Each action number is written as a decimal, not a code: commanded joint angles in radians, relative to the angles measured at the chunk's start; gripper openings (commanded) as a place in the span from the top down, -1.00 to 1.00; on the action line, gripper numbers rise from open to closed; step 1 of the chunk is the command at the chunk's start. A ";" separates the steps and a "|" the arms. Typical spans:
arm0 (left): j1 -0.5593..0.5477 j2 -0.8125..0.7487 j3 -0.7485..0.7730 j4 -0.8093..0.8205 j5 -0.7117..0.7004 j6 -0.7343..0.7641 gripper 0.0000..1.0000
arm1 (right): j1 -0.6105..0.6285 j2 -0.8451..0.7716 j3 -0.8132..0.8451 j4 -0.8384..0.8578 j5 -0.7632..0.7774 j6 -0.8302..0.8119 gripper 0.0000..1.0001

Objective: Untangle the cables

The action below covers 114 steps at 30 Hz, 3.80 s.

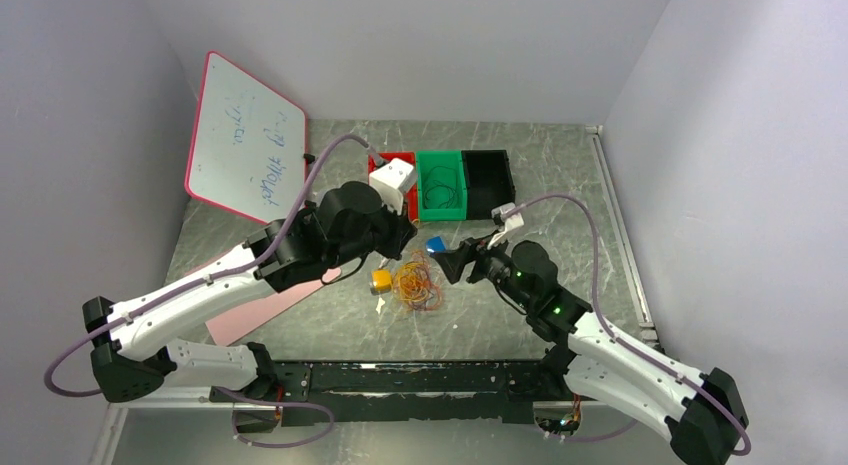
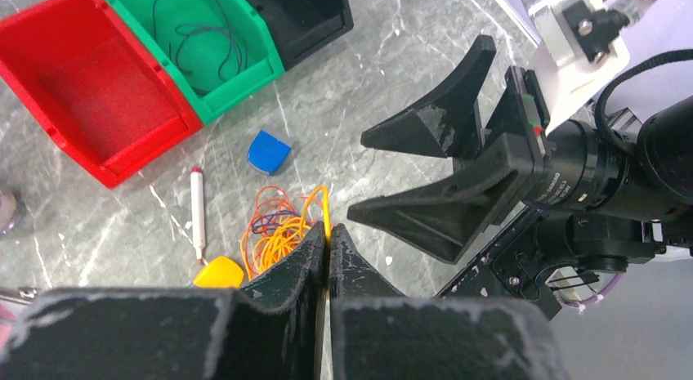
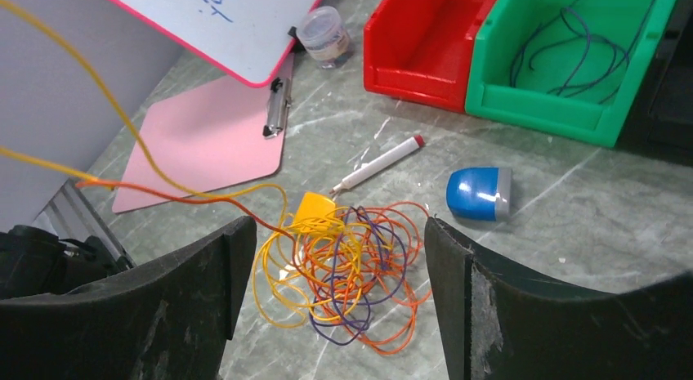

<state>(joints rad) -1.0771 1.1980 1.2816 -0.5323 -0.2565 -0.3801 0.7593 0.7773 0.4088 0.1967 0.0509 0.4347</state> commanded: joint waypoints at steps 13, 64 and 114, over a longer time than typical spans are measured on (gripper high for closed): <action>-0.009 0.053 0.159 -0.003 0.044 0.085 0.86 | 0.003 -0.027 0.000 0.132 -0.219 -0.166 -0.64; -0.008 0.191 0.997 0.120 -0.131 0.521 0.86 | 0.057 0.494 -0.134 0.590 -0.249 -0.035 0.31; -0.008 0.161 0.841 0.197 -0.131 0.558 0.86 | 0.056 0.571 0.231 0.424 -0.396 -0.259 0.17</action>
<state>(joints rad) -1.0801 1.3689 2.0998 -0.3412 -0.3847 0.1860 0.8120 1.2926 0.5911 0.5163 -0.2462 0.1654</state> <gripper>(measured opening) 0.076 0.528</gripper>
